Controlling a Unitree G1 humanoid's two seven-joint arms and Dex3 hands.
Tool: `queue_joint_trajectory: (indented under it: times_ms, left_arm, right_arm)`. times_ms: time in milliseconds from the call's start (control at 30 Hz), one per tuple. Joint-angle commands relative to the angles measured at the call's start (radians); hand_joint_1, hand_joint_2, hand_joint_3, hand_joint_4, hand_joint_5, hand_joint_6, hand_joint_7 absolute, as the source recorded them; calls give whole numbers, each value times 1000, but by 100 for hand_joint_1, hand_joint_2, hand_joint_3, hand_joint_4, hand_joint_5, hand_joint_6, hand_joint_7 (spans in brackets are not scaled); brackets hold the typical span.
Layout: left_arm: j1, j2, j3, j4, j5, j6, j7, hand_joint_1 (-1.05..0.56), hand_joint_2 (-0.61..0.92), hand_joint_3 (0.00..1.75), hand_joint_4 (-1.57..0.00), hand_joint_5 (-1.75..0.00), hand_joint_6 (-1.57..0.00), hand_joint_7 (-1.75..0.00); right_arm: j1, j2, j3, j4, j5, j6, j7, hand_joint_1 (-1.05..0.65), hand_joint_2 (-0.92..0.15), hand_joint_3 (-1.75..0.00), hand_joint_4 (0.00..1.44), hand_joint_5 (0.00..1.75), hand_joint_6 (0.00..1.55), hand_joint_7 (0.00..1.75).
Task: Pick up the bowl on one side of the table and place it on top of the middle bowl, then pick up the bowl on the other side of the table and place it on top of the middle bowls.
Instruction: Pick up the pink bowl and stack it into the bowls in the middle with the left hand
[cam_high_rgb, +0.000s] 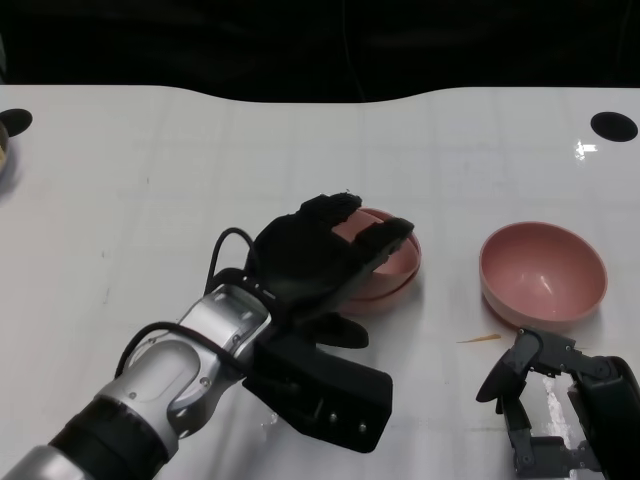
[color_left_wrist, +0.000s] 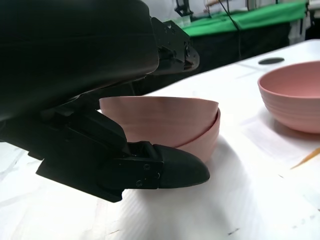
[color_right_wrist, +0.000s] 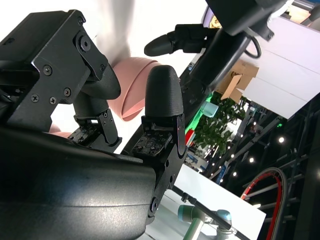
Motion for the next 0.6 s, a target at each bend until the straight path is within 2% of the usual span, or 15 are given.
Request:
queue_joint_trajectory:
  times_ms: [33, 200, 433, 600]
  left_arm:
    - [46, 25, 3, 9, 12, 1, 67, -84, 92, 52, 0, 0, 0, 0]
    - [68, 28, -10, 31, 33, 3, 115, -82, 92, 48, 0, 0, -1, 0]
    - [63, 25, -14, 60, -1, -3, 39, -82, 92, 49, -3, -1, -3, -2]
    - [70, 33, 1, 68, -10, -43, 115, -82, 92, 50, 0, 0, -3, -2]
  right_arm:
    - [8, -14, -6, -11, 33, -4, 12, 13, -25, -161, 77, 165, 75, 143]
    - [4, -16, -9, -2, 38, -16, 19, 13, -26, -161, 76, 165, 75, 143]
    - [3, -19, -15, 2, 45, -18, 25, 11, -27, -160, 76, 165, 74, 144]
    - [2, -16, -13, 5, 51, -16, 29, 12, -28, -160, 76, 166, 74, 144]
